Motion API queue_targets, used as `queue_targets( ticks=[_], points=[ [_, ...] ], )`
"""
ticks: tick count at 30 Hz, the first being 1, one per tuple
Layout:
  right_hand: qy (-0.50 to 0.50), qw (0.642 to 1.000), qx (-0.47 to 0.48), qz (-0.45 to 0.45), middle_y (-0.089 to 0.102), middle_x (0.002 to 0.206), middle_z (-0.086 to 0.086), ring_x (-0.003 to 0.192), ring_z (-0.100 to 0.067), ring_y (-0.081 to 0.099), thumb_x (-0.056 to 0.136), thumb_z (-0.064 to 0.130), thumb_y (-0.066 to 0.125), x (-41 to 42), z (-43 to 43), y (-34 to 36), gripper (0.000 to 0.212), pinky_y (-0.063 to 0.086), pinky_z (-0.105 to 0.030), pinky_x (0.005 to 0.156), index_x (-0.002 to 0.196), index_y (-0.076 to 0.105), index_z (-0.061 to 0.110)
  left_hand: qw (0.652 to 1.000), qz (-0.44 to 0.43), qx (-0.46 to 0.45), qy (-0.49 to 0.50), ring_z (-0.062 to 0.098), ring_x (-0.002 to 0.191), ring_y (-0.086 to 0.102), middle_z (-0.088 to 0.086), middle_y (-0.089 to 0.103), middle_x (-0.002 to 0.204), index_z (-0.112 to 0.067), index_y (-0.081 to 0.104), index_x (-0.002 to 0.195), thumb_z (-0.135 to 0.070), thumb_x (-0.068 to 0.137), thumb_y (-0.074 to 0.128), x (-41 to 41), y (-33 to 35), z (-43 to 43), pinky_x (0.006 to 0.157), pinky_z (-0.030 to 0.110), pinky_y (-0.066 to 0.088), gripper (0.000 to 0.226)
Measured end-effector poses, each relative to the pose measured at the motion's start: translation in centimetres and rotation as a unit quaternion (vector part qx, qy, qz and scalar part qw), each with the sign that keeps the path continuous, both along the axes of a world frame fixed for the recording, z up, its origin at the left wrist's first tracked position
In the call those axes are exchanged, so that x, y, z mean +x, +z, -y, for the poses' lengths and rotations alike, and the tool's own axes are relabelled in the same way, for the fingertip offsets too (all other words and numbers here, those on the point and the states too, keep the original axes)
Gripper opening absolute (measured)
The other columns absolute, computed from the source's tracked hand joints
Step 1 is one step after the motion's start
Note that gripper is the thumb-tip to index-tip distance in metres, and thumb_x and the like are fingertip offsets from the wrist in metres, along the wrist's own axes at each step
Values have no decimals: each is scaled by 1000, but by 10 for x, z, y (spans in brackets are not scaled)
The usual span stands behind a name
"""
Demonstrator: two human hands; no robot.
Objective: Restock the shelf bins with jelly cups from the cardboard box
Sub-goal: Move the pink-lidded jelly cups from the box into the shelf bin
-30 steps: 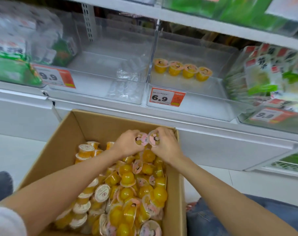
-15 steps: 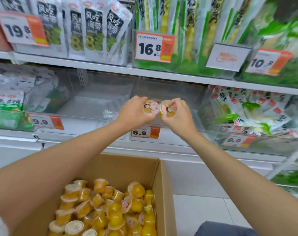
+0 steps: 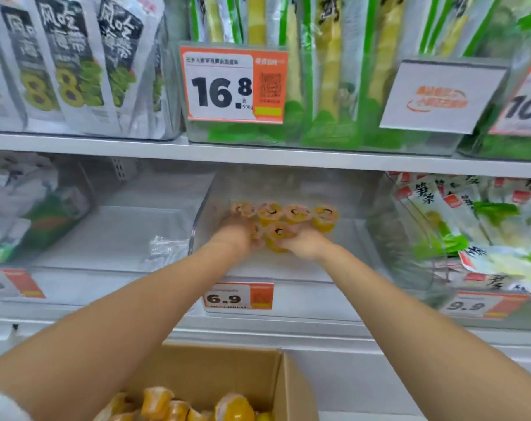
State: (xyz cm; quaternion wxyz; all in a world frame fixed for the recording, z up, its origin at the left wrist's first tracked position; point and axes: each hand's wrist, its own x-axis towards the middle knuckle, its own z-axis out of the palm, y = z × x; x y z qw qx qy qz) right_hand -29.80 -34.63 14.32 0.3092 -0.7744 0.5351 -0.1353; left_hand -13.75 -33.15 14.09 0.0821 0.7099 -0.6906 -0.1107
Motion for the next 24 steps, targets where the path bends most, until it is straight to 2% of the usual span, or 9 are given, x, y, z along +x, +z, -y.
queue_targets(
  ticks=[1,3,6,7,10,16,19,21,24],
  points=[
    [-8,1000,-9,-23,66,116,-12,106,-30,62,88,36,64,2,3,0,42,52,-38,90,122,64,11,999,21,-14,33,28,133,42,12,45,144,-13,52,136,-33,97,52,-3,5,-2,106,29,38,44],
    [-7,997,-33,-74,66,119,-13,105,-31,62,90,34,61,8,4,2,40,51,-38,91,121,65,8,991,-83,-27,104,24,127,48,11,54,136,-8,60,128,-21,97,52,5,-1,1,102,14,32,34],
    [18,992,-62,-105,60,130,-10,115,-27,57,92,30,60,17,3,8,37,47,-33,97,123,64,10,985,-90,-45,142,30,118,55,14,59,127,-2,60,122,-6,96,49,7,-4,4,102,36,44,29],
    [22,993,-66,-97,56,136,-8,120,-26,54,92,30,61,19,3,10,39,45,-31,97,127,61,13,981,-79,-42,170,33,117,56,16,57,127,0,57,124,-5,96,49,6,-3,4,100,38,46,30],
    [27,996,-57,-65,49,143,-5,125,-26,50,92,31,62,22,5,11,46,45,-33,100,136,53,19,981,-57,-57,174,36,114,57,15,52,130,-5,56,129,-7,94,51,7,-3,4,94,36,46,35],
    [4,993,-78,-84,38,150,-4,132,-30,41,90,40,60,16,-3,7,53,39,-42,106,140,45,32,995,-29,-53,83,29,115,56,13,58,125,-8,62,121,-13,96,52,6,7,-18,96,32,44,28],
    [-13,986,-154,-59,55,134,-10,117,-29,54,90,27,59,9,-24,21,43,47,-41,98,132,56,25,995,-51,-60,55,30,106,60,14,64,115,-6,65,110,-12,93,57,3,16,-37,91,33,46,20],
    [-29,976,-214,-26,64,116,-7,102,-27,61,88,21,57,4,-49,33,30,52,-39,86,117,66,19,992,-83,-84,51,30,97,62,11,66,100,-11,66,92,-12,88,61,0,25,-58,82,32,48,6],
    [-39,954,-296,10,61,87,2,81,-20,60,86,19,57,0,-95,43,8,51,-35,67,88,64,16,977,-148,-143,52,27,79,60,4,62,83,-20,46,69,-6,82,56,-9,40,-103,69,33,47,21]
  ],
)
